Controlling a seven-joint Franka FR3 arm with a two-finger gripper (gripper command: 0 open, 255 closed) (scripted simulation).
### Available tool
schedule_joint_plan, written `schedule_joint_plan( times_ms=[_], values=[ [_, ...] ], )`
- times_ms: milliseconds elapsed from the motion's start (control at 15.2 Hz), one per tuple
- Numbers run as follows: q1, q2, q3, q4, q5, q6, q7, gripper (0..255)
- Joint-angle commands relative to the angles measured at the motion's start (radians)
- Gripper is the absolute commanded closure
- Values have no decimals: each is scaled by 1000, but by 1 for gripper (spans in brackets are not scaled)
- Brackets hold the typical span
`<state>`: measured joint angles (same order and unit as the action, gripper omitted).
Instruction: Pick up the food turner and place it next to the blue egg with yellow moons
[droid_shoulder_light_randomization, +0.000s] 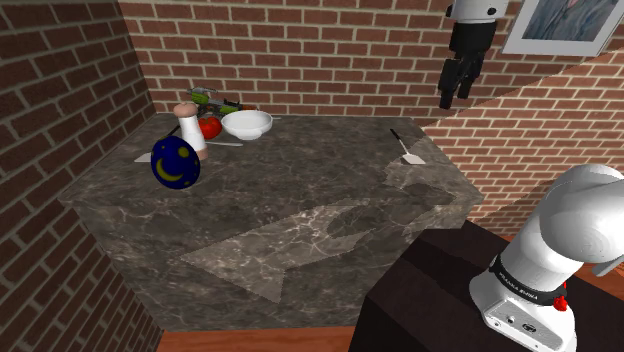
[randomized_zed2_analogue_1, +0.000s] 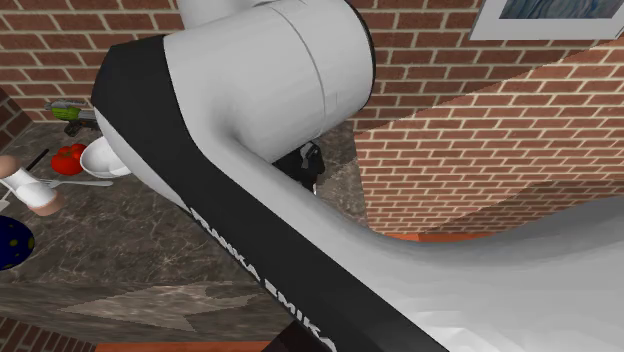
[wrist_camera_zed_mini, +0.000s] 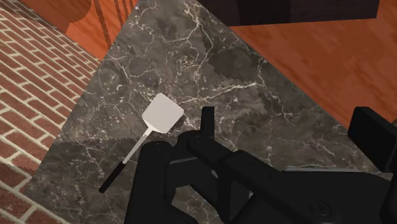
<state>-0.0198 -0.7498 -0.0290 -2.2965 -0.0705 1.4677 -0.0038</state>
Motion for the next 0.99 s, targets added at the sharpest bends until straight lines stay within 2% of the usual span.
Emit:
schedule_joint_plan(
  times_ms=[0,462,924],
  values=[
    [0,0,0,0,0,0,0,0],
    [-66,144,-49,-58,-19,239,80,0],
    [-126,328,-105,-60,-28,461,153,0]
  ],
)
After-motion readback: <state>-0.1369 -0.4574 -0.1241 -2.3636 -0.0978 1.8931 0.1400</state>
